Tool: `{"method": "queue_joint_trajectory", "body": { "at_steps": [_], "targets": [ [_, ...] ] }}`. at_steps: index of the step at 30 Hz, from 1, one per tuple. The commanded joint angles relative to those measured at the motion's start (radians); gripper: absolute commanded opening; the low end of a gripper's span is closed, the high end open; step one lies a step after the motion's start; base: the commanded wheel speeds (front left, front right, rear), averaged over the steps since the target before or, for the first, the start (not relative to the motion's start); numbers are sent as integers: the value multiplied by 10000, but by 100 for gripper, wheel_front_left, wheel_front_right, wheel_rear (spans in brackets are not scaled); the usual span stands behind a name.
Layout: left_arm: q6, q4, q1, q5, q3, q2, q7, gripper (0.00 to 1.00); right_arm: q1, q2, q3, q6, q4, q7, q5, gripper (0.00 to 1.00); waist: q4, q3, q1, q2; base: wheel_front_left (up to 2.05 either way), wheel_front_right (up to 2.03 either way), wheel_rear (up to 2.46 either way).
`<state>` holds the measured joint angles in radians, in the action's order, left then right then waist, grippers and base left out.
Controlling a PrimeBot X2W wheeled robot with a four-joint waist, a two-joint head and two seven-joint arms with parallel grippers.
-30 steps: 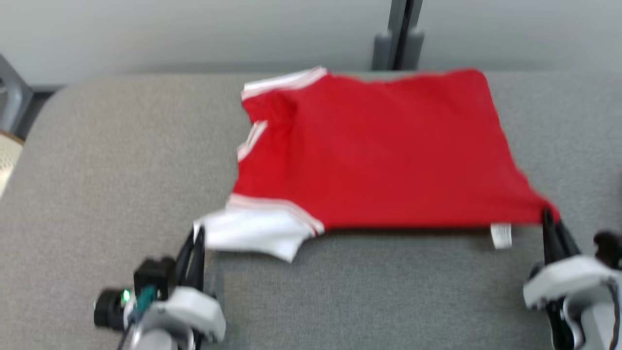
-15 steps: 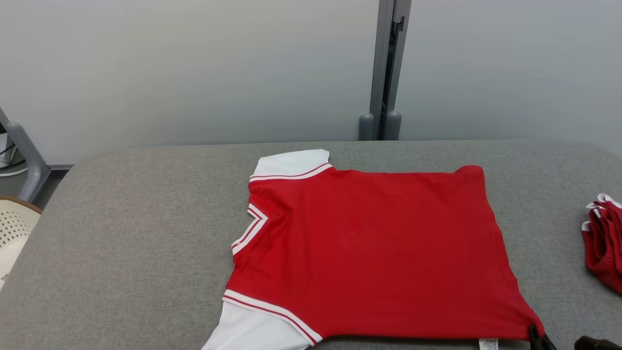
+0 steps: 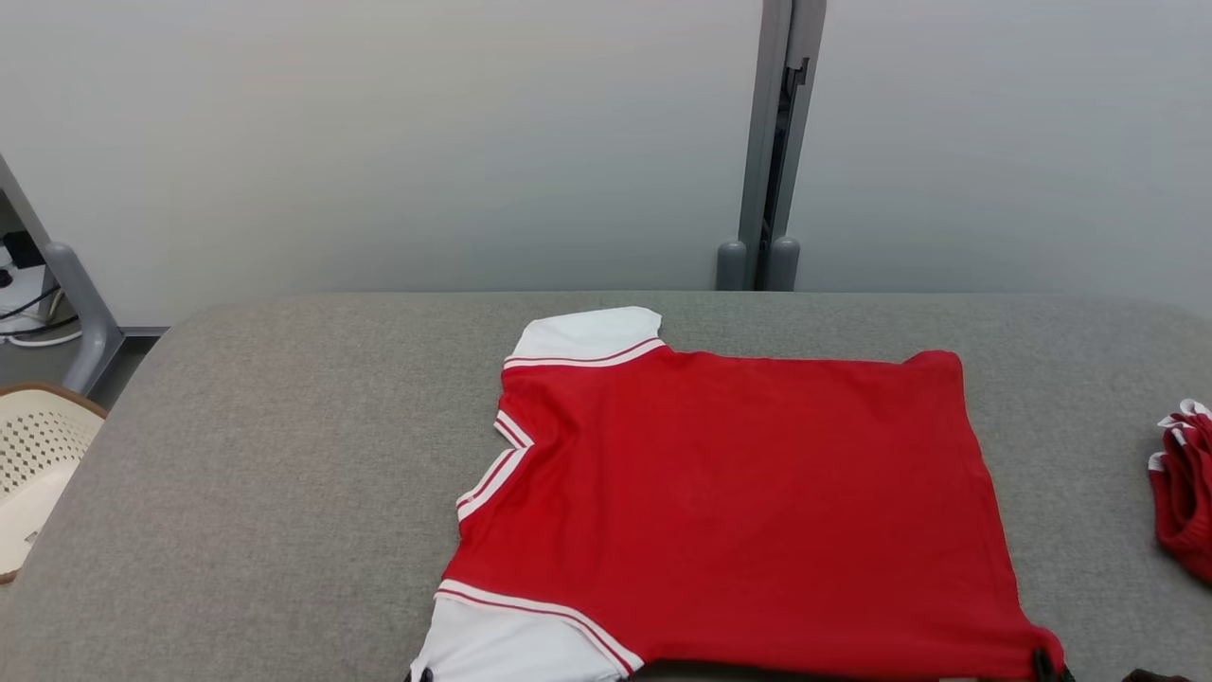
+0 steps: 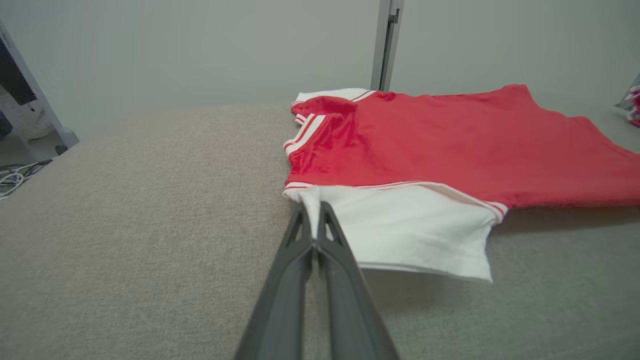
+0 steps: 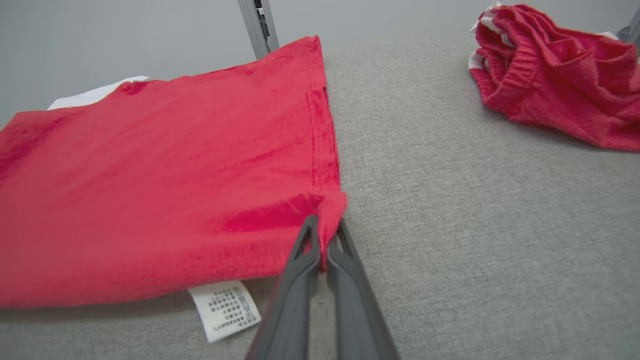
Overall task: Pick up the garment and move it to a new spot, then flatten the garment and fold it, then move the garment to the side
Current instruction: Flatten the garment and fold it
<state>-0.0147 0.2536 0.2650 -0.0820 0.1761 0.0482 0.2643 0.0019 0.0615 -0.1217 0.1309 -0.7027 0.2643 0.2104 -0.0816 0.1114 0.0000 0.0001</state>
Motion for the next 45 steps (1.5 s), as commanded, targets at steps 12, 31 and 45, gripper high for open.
{"method": "queue_joint_trajectory", "body": {
  "at_steps": [12, 31, 45],
  "targets": [
    [135, -575, -2203, 298, 156, 48, -5, 0, -1210, 16, 207, -2, 503, -7, 273, 0, 143, -798, 0, -1, 0, 0, 0],
    [-303, 1633, -5428, -57, 36, 49, -5, 0, -3815, 381, 135, -4, -730, -7, -122, 0, 503, -2566, 0, -1, 0, 0, 0],
    [-434, 2345, -6510, -25, 143, 51, -7, 0, -4559, 440, 249, -4, -1039, -7, -390, 4, 465, -3240, 0, -1, 0, 0, 0]
  ]
}}
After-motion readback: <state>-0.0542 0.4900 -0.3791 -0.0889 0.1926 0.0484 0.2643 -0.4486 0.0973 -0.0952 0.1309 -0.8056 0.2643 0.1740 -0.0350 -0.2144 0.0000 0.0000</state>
